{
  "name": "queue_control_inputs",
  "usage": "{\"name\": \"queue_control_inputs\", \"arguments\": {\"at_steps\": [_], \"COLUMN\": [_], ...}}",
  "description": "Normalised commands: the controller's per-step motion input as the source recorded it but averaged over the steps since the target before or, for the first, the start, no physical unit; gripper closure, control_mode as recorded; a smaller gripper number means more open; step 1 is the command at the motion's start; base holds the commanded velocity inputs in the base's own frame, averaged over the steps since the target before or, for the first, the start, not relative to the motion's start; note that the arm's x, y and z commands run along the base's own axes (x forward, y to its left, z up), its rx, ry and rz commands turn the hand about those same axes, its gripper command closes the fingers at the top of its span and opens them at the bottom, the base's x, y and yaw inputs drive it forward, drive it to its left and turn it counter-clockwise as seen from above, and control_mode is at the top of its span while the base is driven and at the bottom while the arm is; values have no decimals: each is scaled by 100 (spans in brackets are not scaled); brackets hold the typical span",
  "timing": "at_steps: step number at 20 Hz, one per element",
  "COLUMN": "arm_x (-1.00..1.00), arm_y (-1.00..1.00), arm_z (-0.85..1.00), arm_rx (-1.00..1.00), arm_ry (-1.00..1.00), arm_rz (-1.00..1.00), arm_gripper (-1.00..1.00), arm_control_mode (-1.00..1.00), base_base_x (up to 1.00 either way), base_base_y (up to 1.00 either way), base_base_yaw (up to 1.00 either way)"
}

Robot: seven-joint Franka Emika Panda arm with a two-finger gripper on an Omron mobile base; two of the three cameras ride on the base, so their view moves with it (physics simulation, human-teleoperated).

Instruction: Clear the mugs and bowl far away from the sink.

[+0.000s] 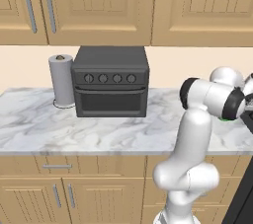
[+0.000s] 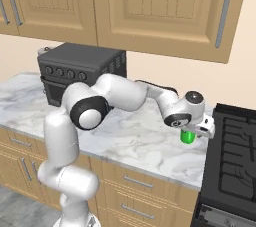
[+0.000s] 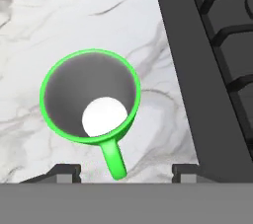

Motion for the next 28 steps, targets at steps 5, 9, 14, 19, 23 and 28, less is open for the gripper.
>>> {"name": "queue_control_inputs", "arguments": {"at_steps": [5, 9, 14, 19, 23, 28], "arm_x": [-23, -64, -69, -35, 0, 0], "arm_y": [60, 94, 98, 71, 5, 0], "arm_z": [94, 59, 40, 8, 0, 0], "arm_rx": [1, 0, 0, 0, 0, 0], "arm_ry": [0, 0, 0, 2, 1, 0], "arm_rz": [0, 0, 0, 0, 0, 0], "arm_gripper": [-100, -100, -100, -100, -100, -100], "arm_control_mode": [-100, -100, -100, -100, 100, 100], "base_base_x": [0, 0, 0, 0, -17, -93], "base_base_y": [0, 0, 0, 0, 3, 7], "base_base_yaw": [0, 0, 0, 0, 0, 24]}}
